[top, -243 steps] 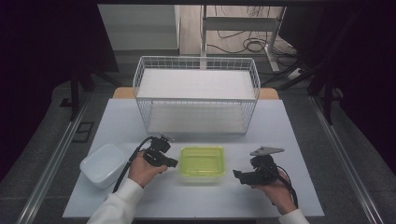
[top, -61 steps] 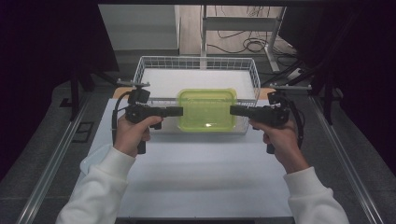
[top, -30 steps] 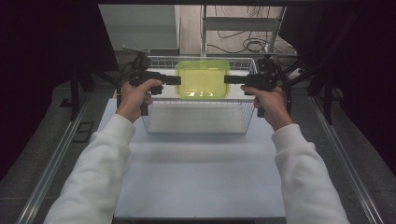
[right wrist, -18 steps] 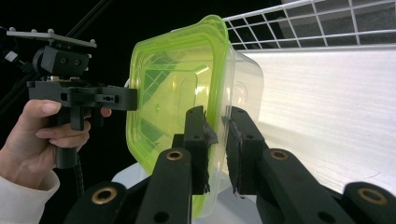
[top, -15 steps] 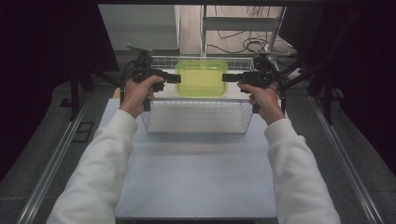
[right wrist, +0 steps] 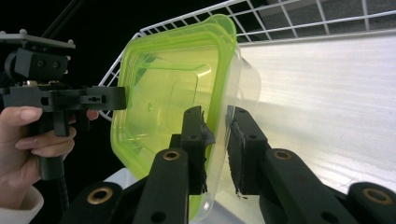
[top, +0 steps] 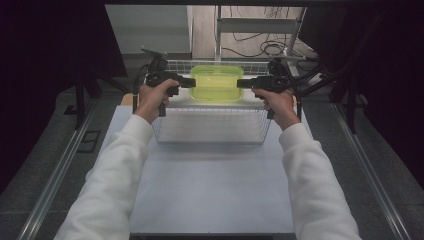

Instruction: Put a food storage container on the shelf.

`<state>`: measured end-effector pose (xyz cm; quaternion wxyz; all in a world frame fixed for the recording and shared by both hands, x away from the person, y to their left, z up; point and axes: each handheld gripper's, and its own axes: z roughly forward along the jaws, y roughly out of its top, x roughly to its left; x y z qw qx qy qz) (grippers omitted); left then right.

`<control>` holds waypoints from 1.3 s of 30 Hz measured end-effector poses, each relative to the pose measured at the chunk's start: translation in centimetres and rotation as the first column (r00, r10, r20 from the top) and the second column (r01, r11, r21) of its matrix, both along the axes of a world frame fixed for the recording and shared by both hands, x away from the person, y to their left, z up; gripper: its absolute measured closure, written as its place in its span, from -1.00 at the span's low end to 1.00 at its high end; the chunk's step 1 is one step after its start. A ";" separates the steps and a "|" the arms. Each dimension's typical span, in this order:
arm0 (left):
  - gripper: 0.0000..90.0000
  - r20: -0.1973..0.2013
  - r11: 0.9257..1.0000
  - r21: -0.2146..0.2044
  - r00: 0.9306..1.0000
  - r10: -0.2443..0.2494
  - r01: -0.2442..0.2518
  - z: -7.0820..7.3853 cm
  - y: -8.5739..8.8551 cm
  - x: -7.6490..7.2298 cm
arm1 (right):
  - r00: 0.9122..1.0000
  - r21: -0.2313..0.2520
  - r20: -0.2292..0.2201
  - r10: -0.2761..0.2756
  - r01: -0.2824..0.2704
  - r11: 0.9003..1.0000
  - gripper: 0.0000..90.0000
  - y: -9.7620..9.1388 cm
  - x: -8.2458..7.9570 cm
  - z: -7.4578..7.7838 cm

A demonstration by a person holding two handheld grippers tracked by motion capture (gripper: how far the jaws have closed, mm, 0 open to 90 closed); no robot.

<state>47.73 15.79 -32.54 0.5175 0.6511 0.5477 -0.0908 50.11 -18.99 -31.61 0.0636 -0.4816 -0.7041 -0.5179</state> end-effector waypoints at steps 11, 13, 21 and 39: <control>0.66 -0.029 0.998 -0.016 0.998 0.055 -0.055 -0.9 -0.3 1.3 | 0.992 -0.011 -0.088 -0.087 0.086 0.996 0.60 0.8 1.3 -0.4; 0.63 -0.016 0.998 -0.013 0.998 0.058 -0.058 -1.0 -0.4 1.3 | 0.992 -0.007 -0.090 -0.088 0.088 0.996 0.58 0.8 1.4 -0.5; -0.13 0.045 0.996 0.041 0.996 0.081 -0.083 -1.1 -0.6 1.1 | 0.990 -0.031 -0.023 -0.137 0.136 0.990 -0.22 1.6 0.5 0.3; -0.54 0.173 0.994 0.057 0.981 0.084 -0.095 1.4 -0.3 -4.1 | 0.974 -0.102 0.204 -0.094 0.117 0.988 -0.51 -0.7 -3.7 2.8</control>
